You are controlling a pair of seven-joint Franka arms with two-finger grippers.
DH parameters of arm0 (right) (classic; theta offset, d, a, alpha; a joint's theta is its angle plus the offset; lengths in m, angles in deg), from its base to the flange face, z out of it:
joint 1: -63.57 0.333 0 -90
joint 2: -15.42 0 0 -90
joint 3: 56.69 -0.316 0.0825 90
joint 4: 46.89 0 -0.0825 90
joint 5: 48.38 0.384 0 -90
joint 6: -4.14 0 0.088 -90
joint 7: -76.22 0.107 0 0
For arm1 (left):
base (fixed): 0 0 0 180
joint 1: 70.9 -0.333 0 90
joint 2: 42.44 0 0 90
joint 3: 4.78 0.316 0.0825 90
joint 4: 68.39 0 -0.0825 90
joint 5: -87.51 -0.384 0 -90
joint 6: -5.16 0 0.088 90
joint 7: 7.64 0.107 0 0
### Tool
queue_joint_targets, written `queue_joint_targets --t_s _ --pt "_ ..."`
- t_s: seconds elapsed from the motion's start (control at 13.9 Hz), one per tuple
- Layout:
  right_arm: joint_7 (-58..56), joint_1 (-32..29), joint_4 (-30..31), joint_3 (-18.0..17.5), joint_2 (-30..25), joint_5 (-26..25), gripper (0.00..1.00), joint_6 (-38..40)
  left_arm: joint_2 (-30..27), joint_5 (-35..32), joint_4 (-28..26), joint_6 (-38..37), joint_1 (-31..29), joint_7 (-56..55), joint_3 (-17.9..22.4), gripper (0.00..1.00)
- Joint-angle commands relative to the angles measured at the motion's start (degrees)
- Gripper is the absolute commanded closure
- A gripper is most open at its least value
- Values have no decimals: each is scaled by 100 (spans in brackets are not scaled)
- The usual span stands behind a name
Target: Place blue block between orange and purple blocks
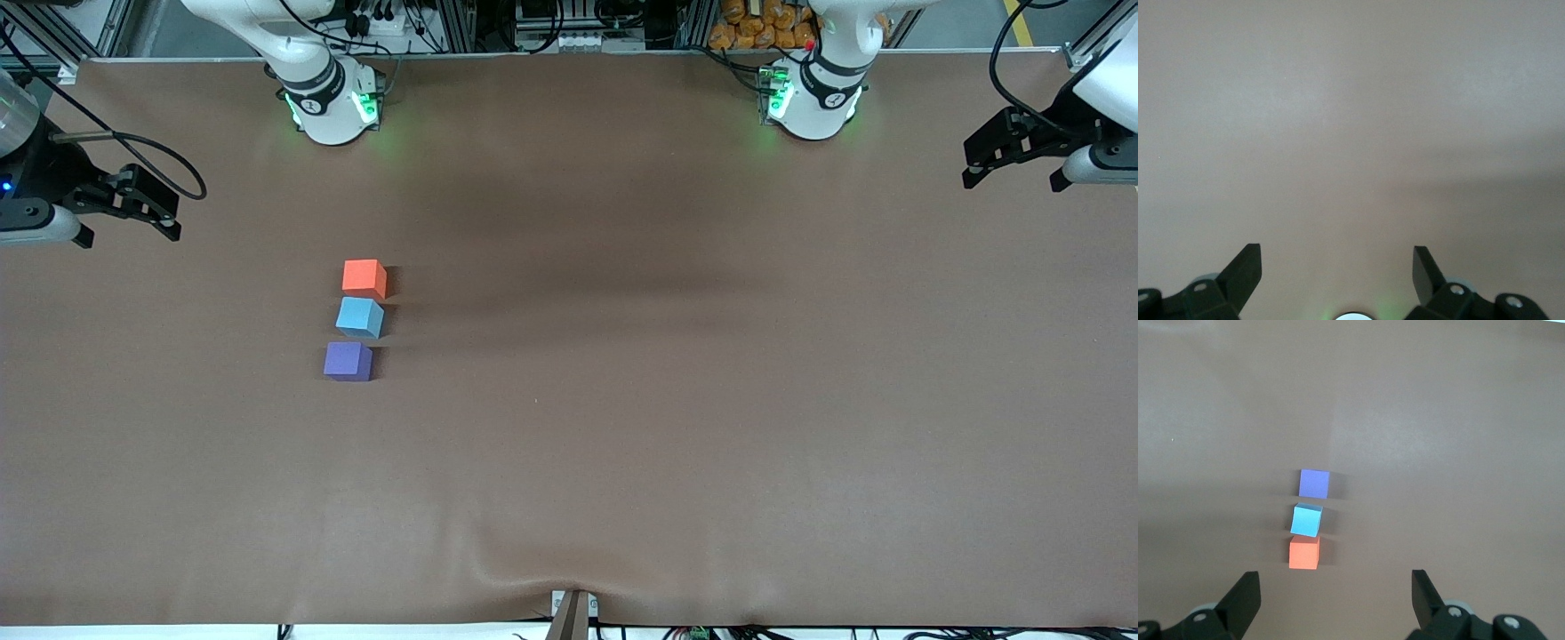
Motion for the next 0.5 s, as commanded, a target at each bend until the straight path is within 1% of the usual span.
queue_joint_targets --t_s 0.0,0.14,0.43 --pt "-45 73 -16 67 13 91 0 10 79 -99 121 -8 -39 117 -30 0" --pt "-10 73 -7 76 13 232 0 19 79 -99 121 -8 -39 117 -30 0" --pt "-1 73 2 85 13 259 0 89 96 -99 121 -8 -30 117 -30 0"
